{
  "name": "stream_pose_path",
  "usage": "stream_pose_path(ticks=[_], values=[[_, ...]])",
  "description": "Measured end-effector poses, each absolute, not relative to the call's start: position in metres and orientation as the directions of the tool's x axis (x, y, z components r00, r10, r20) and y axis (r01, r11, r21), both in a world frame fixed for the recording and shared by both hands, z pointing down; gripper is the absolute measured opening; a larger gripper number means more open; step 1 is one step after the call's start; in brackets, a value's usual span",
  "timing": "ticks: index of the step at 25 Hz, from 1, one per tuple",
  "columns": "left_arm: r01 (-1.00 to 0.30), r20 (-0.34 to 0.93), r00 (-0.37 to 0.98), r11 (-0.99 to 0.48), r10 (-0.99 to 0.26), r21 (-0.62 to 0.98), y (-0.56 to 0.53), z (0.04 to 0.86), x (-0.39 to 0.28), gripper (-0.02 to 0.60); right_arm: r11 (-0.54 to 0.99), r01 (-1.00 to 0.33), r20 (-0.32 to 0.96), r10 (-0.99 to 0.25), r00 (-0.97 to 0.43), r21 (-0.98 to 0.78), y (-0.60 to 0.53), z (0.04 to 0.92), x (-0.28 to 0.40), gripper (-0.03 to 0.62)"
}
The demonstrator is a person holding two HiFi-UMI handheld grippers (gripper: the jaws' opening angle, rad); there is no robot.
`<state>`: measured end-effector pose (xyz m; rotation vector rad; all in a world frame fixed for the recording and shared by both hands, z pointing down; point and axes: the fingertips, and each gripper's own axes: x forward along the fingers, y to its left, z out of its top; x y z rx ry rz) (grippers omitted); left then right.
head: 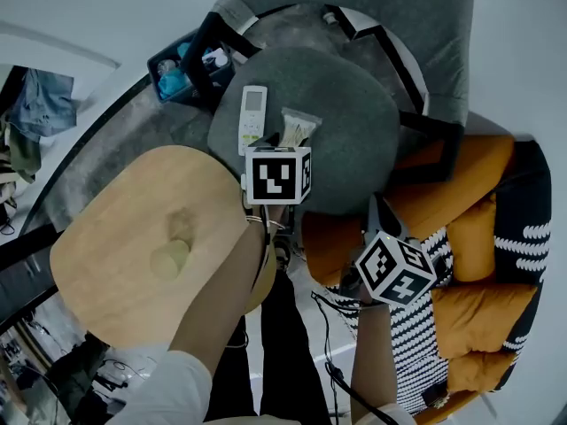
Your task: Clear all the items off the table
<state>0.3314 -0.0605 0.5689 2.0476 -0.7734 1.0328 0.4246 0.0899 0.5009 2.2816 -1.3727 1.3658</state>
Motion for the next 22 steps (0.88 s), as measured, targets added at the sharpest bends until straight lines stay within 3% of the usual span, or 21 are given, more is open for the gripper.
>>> stream_pose_path(ticks=[9, 22], values=[[-0.753, 0.796, 0.562, -0.539, -0.225, 0.379, -0.048, 0.515, 0.289, 0.222, -0.533, -0.792, 0.747, -0.647, 0.154, -0.299, 0.075, 0.481, 0.381, 0.025], [-0.766, 0.719, 0.615, -0.462, -0.324, 0.447, -0.027, 0.411, 0.137, 0.015, -0.475, -0.818, 0.711, -0.692, 0.121, -0.323, 0.068, 0.423, 0.266, 0.025]])
